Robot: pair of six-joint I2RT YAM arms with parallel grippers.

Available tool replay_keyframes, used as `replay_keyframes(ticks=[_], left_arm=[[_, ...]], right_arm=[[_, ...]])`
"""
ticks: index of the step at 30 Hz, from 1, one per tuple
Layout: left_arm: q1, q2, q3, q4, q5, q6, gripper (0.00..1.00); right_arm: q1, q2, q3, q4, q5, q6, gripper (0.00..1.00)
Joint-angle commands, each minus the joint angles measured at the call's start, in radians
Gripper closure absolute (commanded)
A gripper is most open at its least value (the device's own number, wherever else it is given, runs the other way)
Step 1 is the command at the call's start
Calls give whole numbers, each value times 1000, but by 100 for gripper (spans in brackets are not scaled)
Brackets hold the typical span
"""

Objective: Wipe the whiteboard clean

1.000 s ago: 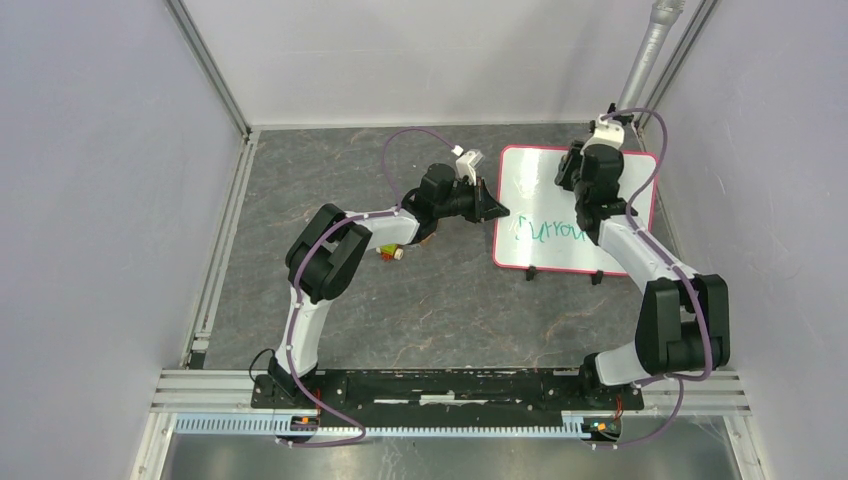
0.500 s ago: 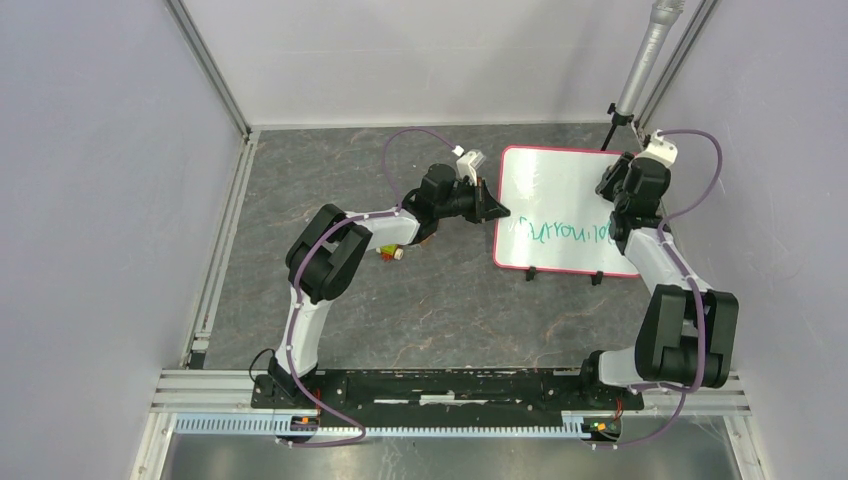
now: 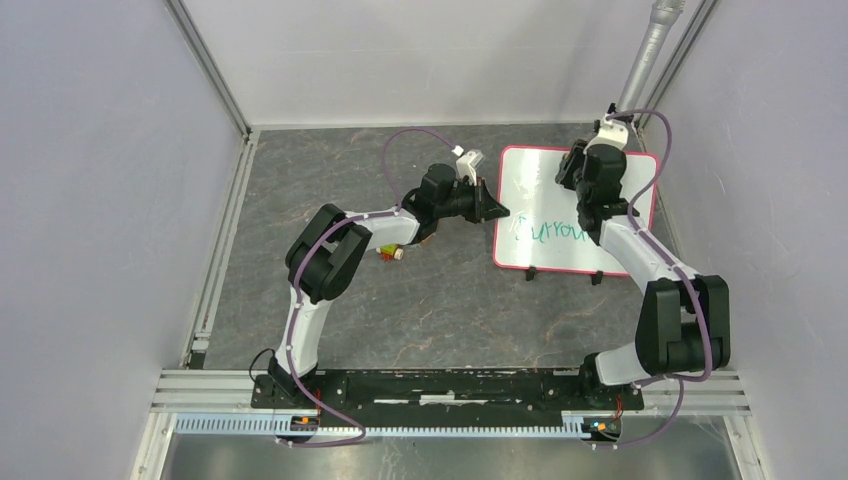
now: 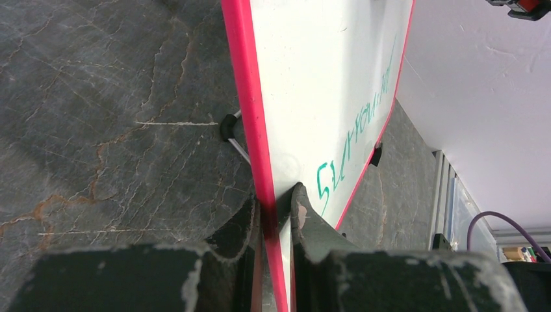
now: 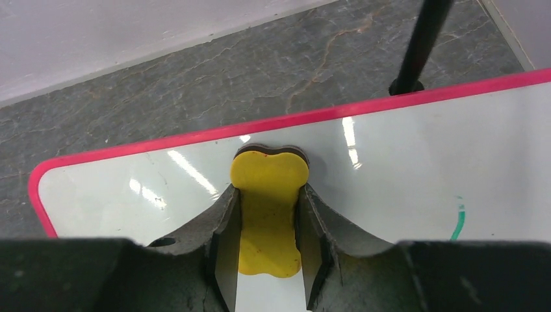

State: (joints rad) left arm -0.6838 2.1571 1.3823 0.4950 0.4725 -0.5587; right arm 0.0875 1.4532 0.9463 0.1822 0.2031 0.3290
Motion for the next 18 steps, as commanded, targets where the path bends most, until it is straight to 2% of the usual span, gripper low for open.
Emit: replay_keyframes(ticks=[1,10,14,18], left_arm=[[6,47,-17,-147,-220,182,98],[4,47,-15,-148,-217,186,98],[4,47,-15,-148,-218,187,98],[3,48,-15,-148,-219,188,98]], right_arm=[[-72,22,-4,-44,-21,15,62],[-330,-35,-185,-20,-77,23,62],[-329,-45,-184,-17,-84,-1,62],[-268,-54,-156,-26,-60,-8,62]])
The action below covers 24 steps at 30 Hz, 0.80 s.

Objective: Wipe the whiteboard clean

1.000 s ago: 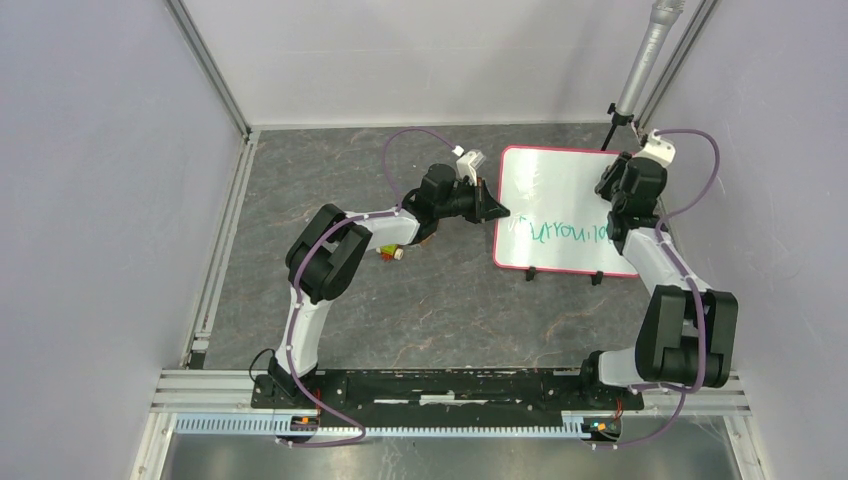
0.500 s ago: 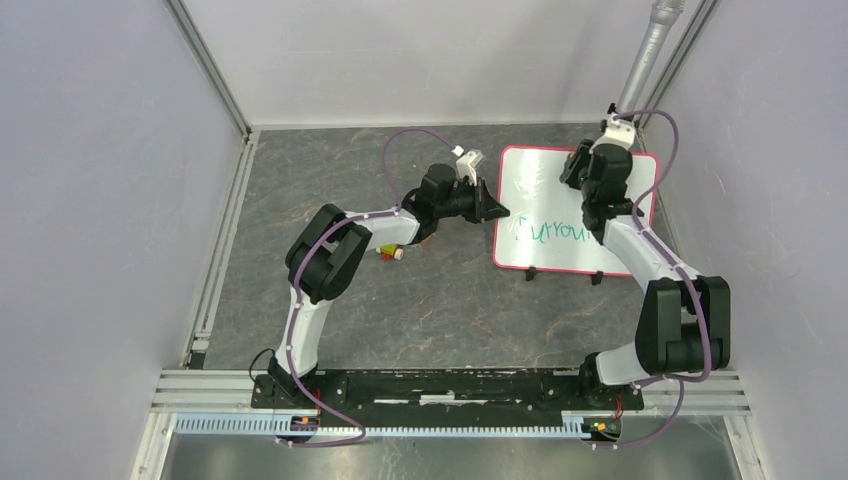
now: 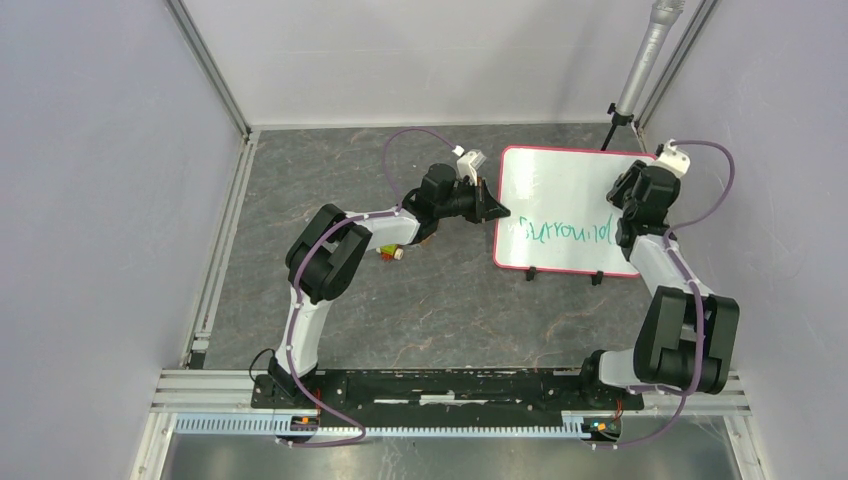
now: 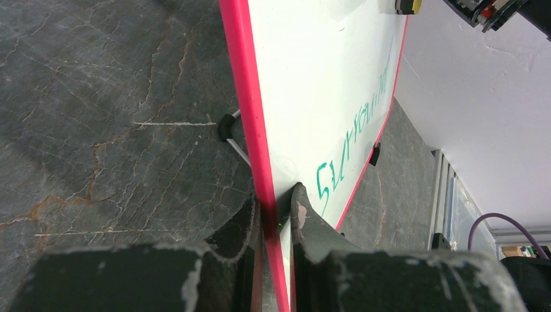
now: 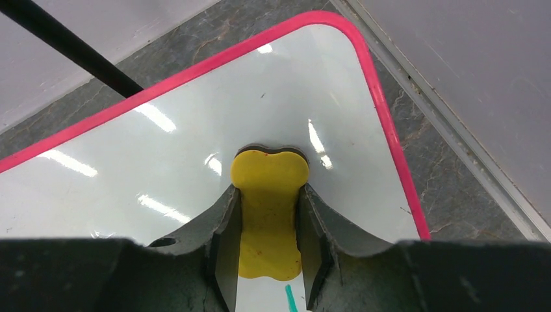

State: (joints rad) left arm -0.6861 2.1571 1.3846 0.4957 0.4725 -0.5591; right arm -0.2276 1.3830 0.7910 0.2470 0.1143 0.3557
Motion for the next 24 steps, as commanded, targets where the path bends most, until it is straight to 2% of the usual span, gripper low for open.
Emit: replay_keyframes(ticks=[1,6,12,15,18,24], left_arm=[[5,48,-16,-150,-220,188,98],[3,49,-15,-152,-224,189,98],[3,50,-9,-161,-226,189,98],[3,50,-8,-161,-227,189,98],[3,52,-7,-161,-224,191,98],[3,53,-3,-167,-221,193,98]], right_arm=[[84,13,10,-94,34,-37,62],[282,29,69,-108,92,-40,62],[390,85,104,-87,90,-37,62],[389,100,85,-101,100,-56,62],[352,57,-5,-82,139,-74,62],[101,-51,-252,4,34,-5,62]])
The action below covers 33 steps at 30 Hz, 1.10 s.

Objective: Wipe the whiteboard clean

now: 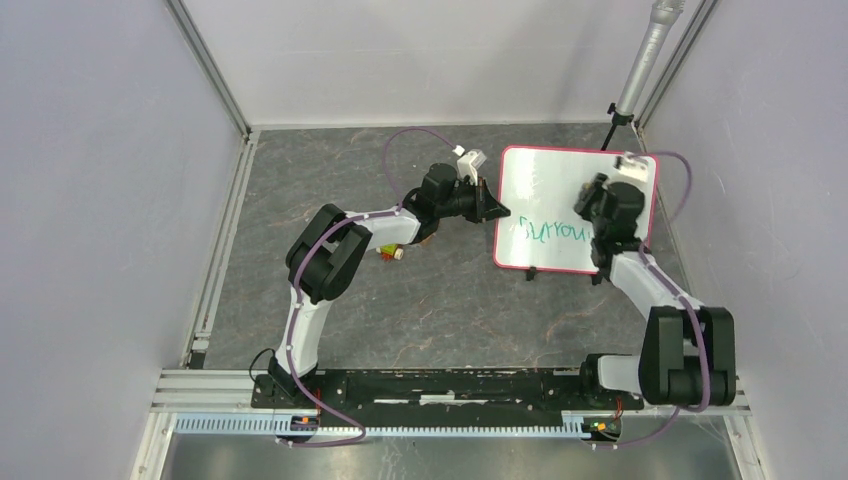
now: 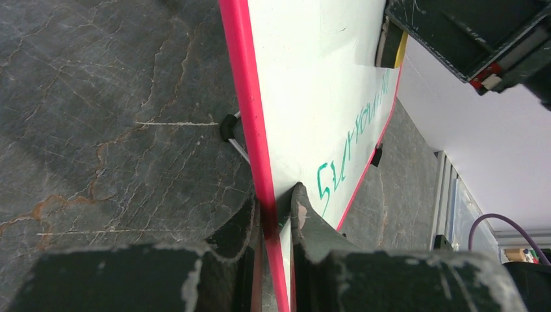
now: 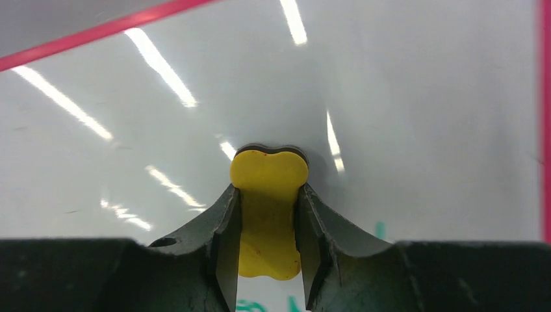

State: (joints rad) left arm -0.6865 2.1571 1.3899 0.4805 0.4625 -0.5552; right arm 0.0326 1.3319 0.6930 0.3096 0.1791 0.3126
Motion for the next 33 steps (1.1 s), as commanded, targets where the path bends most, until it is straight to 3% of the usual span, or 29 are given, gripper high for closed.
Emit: replay_keyframes(ticks=[1,6,10,14,20,24,28,33], left_arm=[[2,53,-6,-154,-211,191,98],[-2,52,-7,-158,-215,199,98],[-6,50,-9,-157,-221,203,98],[-6,50,-9,-157,-224,204,98],[-8,49,-9,-158,-231,205,98],[-10,50,-9,-160,-229,206,98],[-9,49,-9,-160,-228,207,98],[-8,49,-9,-159,-226,207,98]], right_arm=[[-213,-16,-198,-43,-50,54,62],[-381,-81,-375,17,-126,103,62],[-375,-98,-384,34,-169,101,62],[-258,-151,-333,-5,-87,80,62],[34,-136,-204,-36,13,104,62],[87,-76,-156,-18,12,109,62],[46,-70,-189,-30,46,90,61],[-229,-105,-342,-2,-85,93,60]])
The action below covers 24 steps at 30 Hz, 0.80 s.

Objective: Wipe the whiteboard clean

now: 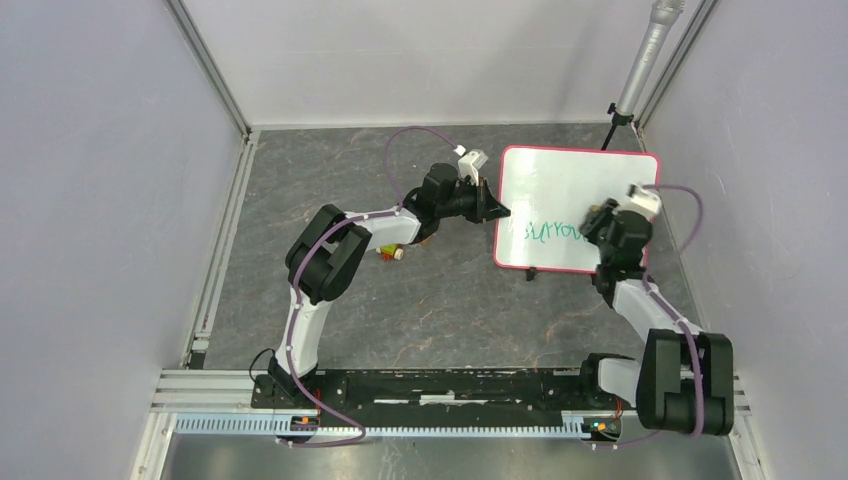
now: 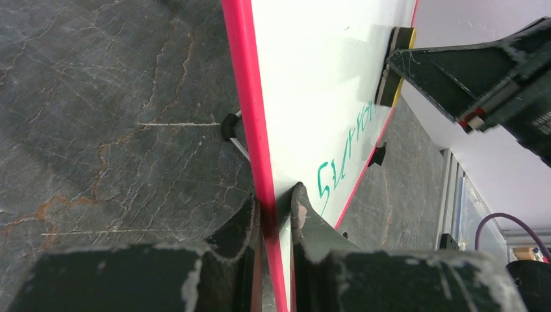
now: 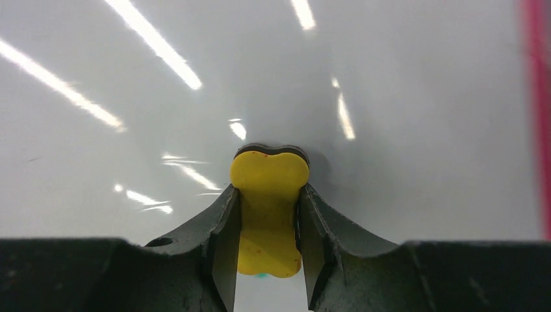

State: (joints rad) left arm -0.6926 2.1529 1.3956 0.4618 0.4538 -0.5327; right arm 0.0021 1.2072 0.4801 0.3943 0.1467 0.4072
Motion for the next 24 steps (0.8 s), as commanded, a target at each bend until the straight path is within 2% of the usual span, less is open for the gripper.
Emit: replay_keyframes(ticks=[1,4,8,12,18,20,24], left_arm=[[-3,54,-15,-141,-217,185,98],[-2,55,-13,-141,-217,185,98],[-3,53,-14,-141,-218,186,98],[-2,53,-14,-141,-219,185,98],[-2,53,-15,-141,-220,185,98],[-2,53,-14,-142,-221,185,98],[-2,57,-9,-147,-219,185,98]], right_arm=[[-256,14,-154,-91,-68,-10,61],[-345,-18,-201,-105,-73,-10,61],[-326,-33,-202,-70,-117,-16,61],[-181,-25,-153,-83,-59,-10,61],[154,19,-43,-98,76,32,61],[214,49,1,-102,91,32,61],[223,58,21,-92,103,28,60]])
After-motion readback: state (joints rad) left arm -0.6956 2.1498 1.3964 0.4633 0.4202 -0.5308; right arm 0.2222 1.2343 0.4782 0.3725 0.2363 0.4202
